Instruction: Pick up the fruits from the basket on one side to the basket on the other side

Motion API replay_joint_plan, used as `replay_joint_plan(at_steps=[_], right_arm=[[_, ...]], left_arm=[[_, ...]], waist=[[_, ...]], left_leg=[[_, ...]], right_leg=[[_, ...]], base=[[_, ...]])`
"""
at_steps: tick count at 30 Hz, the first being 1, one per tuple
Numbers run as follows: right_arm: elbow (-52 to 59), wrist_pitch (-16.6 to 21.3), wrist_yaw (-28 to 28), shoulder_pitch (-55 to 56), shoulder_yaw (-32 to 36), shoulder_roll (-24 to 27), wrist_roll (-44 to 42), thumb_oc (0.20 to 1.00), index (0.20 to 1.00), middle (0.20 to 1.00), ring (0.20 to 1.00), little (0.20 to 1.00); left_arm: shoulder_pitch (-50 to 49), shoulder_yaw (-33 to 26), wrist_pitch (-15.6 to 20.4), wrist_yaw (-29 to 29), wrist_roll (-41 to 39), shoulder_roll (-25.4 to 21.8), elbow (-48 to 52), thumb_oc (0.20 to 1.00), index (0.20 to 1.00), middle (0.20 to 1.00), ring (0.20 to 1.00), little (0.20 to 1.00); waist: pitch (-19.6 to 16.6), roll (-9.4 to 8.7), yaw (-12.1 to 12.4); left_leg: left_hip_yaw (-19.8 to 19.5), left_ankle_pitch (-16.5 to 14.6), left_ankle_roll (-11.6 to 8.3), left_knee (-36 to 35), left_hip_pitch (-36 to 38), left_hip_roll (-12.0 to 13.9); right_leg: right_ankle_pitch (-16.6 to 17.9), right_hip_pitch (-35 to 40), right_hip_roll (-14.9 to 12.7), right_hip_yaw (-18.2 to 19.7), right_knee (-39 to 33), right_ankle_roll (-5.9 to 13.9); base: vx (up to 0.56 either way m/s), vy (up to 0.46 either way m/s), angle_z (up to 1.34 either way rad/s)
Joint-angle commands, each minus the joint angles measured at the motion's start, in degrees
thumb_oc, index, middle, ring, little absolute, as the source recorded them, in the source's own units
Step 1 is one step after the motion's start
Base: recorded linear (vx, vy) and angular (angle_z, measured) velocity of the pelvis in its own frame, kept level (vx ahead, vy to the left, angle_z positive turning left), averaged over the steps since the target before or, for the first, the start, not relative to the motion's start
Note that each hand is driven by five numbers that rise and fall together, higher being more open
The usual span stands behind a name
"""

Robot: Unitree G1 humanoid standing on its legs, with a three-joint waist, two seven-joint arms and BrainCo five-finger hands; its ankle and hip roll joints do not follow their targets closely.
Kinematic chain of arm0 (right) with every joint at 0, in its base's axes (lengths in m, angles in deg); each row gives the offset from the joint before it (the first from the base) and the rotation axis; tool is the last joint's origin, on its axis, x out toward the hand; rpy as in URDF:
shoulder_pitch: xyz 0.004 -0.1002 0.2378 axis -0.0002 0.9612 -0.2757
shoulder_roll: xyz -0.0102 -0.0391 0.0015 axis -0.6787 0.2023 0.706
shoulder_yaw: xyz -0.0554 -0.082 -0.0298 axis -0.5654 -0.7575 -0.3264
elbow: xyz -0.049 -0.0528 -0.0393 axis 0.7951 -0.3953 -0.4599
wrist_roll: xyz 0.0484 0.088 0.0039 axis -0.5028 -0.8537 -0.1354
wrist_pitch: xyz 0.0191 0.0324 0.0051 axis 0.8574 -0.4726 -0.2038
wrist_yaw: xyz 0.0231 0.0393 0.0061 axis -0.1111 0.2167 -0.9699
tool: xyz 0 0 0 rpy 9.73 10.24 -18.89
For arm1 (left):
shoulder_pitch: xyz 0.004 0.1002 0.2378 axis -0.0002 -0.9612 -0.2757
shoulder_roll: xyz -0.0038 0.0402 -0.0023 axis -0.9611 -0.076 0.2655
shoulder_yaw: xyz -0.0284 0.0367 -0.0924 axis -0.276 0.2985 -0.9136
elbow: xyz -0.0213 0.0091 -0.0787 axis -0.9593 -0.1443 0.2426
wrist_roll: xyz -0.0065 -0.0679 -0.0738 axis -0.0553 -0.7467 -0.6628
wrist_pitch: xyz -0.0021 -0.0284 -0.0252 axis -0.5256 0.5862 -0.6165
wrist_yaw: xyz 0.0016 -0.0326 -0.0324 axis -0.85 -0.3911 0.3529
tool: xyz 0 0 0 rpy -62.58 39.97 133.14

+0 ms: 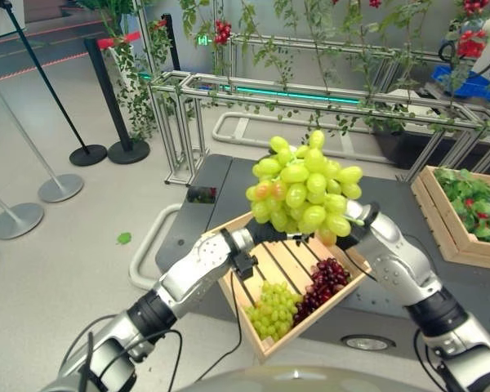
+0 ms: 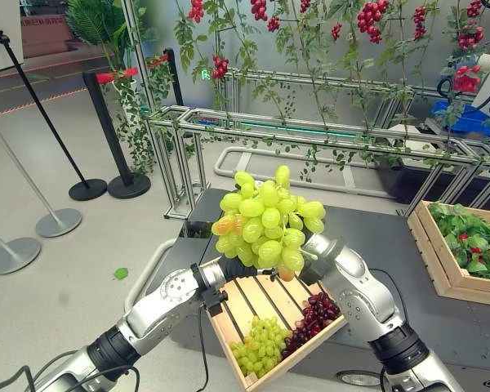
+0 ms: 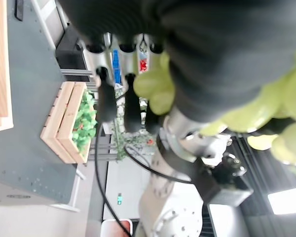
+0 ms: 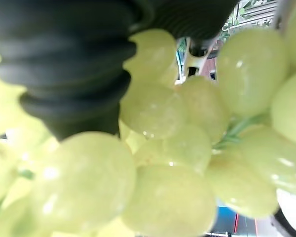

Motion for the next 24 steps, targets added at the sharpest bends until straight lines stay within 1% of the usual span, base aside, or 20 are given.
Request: replay_joint_plan(at_steps=[1,2,3,4,5,6,8,9,10,11,19,24], right_arm=[[4.2,4.6,-0.1,-4.5,1.9,-1.7,-1.5,0.2,0.2,0.2,0.2,0.2],[4.2,4.6,0.0,-4.4,1.9,-1.6,-1.4,0.2,0.2,0.2,0.2,0.2],[4.0,4.6,0.0,-3.9,2.1,-1.5,-1.4,0.2,0.2,0.2,0.2,0.2],[4.0,4.6,0.0,-3.9,2.1,-1.5,-1.4,0.2,0.2,0.2,0.2,0.2],[4.0,4.6,0.0,-3.8,2.3,-1.4,-1.3,0.2,0.2,0.2,0.2,0.2],[4.0,4.6,0.0,-3.5,2.5,-1.3,-1.2,0.2,0.2,0.2,0.2,0.2],[3.7,4.6,0.1,-3.1,2.9,-1.3,-1.2,0.2,0.2,0.2,0.2,0.2],[3.4,4.6,0.2,-2.8,3.1,-1.2,-1.1,0.2,0.2,0.2,0.2,0.2],[3.2,4.7,0.2,-2.8,3.2,-1.2,-1.0,0.2,0.2,0.2,0.2,0.2],[3.3,4.7,0.2,-2.6,3.4,-1.1,-0.7,0.2,0.2,0.2,0.2,0.2],[3.2,4.6,-0.5,-1.1,6.4,1.3,0.0,0.2,0.2,0.2,0.2,0.2],[3.2,4.8,-0.8,-0.5,7.3,1.6,0.1,0.2,0.2,0.2,0.2,0.2]], left_arm=[[6.9,-1.4,2.0,0.1,-3.2,2.3,-3.9,0.363,0.363,0.363,0.363,0.363],[6.8,-1.5,2.0,0.1,-3.3,2.2,-3.8,0.329,0.329,0.329,0.329,0.329],[6.2,-2.0,2.3,0.2,-3.4,2.1,-3.8,0.256,0.256,0.256,0.256,0.256],[6.2,-2.0,2.3,0.2,-3.4,2.1,-3.8,0.256,0.256,0.256,0.256,0.256],[6.0,-2.2,2.3,0.2,-3.4,2.0,-3.8,0.238,0.238,0.238,0.238,0.238],[5.6,-2.4,2.3,0.1,-3.5,1.9,-3.8,0.2,0.2,0.2,0.2,0.2],[5.1,-2.7,2.3,-0.1,-3.8,1.6,-3.5,0.2,0.2,0.2,0.2,0.2],[4.8,-2.7,2.2,-0.4,-4.1,1.4,-3.4,0.442,0.442,0.442,0.442,0.442],[4.6,-2.8,2.2,-0.5,-4.2,1.1,-3.2,0.925,0.925,0.925,0.925,0.925],[4.2,-3.1,2.2,-0.8,-4.4,0.7,-2.7,1.0,1.0,1.0,1.0,1.0],[-0.3,-6.2,3.2,-3.9,-1.2,-4.6,-0.3,1.0,1.0,1.0,1.0,1.0],[-2.6,-7.7,3.6,-5.2,-2.5,-5.9,0.3,1.0,1.0,1.0,1.0,1.0]], waist=[[-0.1,-0.97,-0.1],[-0.1,-0.97,-0.1],[-0.1,-0.92,-0.1],[-0.1,-0.91,-0.1],[-0.1,-0.93,-0.1],[-0.1,-0.93,-0.1],[0.0,-0.93,-0.1],[0.0,-0.9,-0.1],[0.0,-0.92,-0.1],[0.0,-0.94,-0.1],[0.1,-0.81,0.1],[0.0,-0.91,0.2]], left_leg=[[-3.9,-7.9,5.24,2.9,2.3,-4.2],[-3.9,-7.9,5.25,2.9,2.3,-4.2],[-3.9,-7.8,5.23,2.9,2.3,-4.1],[-3.9,-7.8,5.23,2.9,2.4,-4.1],[-3.9,-7.8,5.2,2.9,2.4,-4.1],[-3.9,-7.8,5.18,2.8,2.4,-4.0],[-3.9,-7.8,5.18,2.8,2.3,-4.1],[-3.9,-7.8,5.18,2.8,2.3,-4.0],[-3.9,-7.7,5.17,2.8,2.3,-4.0],[-3.8,-7.7,5.16,2.8,2.3,-4.0],[-3.7,-7.7,4.97,2.7,2.4,-4.0],[-3.7,-7.7,4.89,2.5,2.4,-3.9]], right_leg=[[-4.1,-2.1,2.3,-2.3,6.8,-0.39],[-4.1,-2.1,2.3,-2.3,6.8,-0.39],[-4.0,-2.1,2.3,-2.3,6.8,-0.39],[-4.0,-2.1,2.3,-2.3,6.8,-0.39],[-4.0,-2.1,2.3,-2.2,6.8,-0.39],[-4.1,-2.1,2.3,-2.3,6.8,-0.4],[-4.1,-2.1,2.3,-2.3,6.8,-0.41],[-4.1,-2.1,2.3,-2.4,6.9,-0.42],[-4.1,-2.1,2.3,-2.4,6.9,-0.42],[-4.1,-2.2,2.4,-2.3,6.9,-0.41],[-4.1,-2.3,2.4,-2.3,6.9,-0.4],[-4.0,-2.4,2.4,-2.4,6.9,-0.36]], base=[[0.0,0.0,0.0],[0.0,0.0,0.0],[0.0,0.0,0.0],[0.0,0.0,0.0],[0.0,0.0,0.0],[0.0,0.0,0.0],[0.0,0.0,0.0],[0.0,0.0,0.0],[0.0,0.0,0.0],[0.0,0.0,0.0],[0.0,0.0,0.0],[0.0,0.0,0.0]])
